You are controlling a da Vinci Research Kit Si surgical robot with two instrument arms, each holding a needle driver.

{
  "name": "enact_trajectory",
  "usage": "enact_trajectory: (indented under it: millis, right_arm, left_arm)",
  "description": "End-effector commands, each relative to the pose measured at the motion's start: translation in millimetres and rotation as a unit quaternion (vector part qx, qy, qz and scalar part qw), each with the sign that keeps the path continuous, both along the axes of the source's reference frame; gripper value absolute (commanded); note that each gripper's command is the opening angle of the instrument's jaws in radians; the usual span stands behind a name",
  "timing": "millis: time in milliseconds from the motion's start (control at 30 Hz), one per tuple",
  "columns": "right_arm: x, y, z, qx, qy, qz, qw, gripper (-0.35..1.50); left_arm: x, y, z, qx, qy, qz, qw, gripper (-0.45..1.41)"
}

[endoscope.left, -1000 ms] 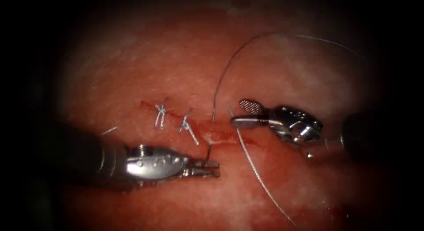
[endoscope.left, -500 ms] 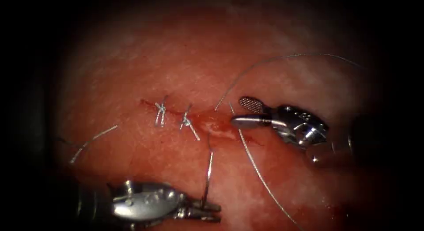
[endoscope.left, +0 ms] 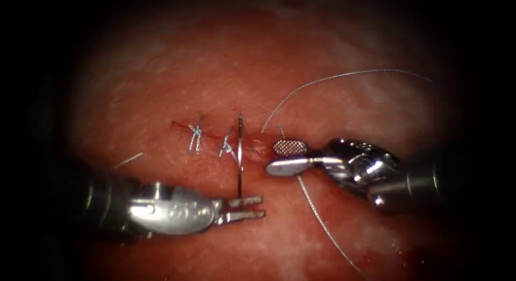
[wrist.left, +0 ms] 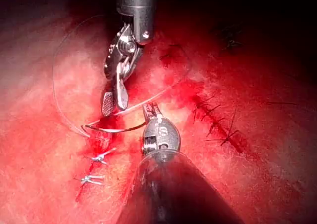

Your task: Wound Closure

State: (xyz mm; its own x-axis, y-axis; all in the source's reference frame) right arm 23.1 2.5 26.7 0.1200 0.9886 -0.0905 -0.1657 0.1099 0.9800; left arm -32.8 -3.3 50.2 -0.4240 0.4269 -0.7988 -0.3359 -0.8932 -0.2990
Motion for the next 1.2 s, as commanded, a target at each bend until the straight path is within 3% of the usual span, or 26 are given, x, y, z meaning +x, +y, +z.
enact_trajectory:
  millis: [33,233,600,1033,1133,1200]
  right_arm:
    - [1.0,-1.0,1.0,0.004,-0.001,0.005,1.000,1.26]
    - [0.7,-0.9,2.1,0.023,0.002,0.025,0.999,1.25]
    - [2.0,-1.5,1.6,0.066,0.053,0.022,0.996,1.20]
    - [3.6,-1.8,1.6,0.070,0.058,0.024,0.996,1.14]
    - [3.6,-1.6,1.6,0.072,0.061,0.033,0.995,0.99]
    - [3.5,-1.5,1.6,0.073,0.061,0.032,0.995,0.46]
  left_arm:
    - [-0.5,-1.3,0.2,0.001,-0.002,0.001,1.000,-0.45]
    - [-1.1,-1.6,0.0,-0.011,-0.005,0.014,1.000,-0.45]
    - [-1.4,-1.6,0.1,-0.022,-0.006,0.020,1.000,-0.45]
    - [-1.9,-1.8,0.0,-0.031,-0.008,0.027,0.999,-0.45]
    - [-2.0,-1.9,0.0,-0.031,-0.008,0.027,0.999,-0.45]
    - [-2.0,-1.9,-0.1,-0.034,-0.007,0.029,0.999,-0.45]
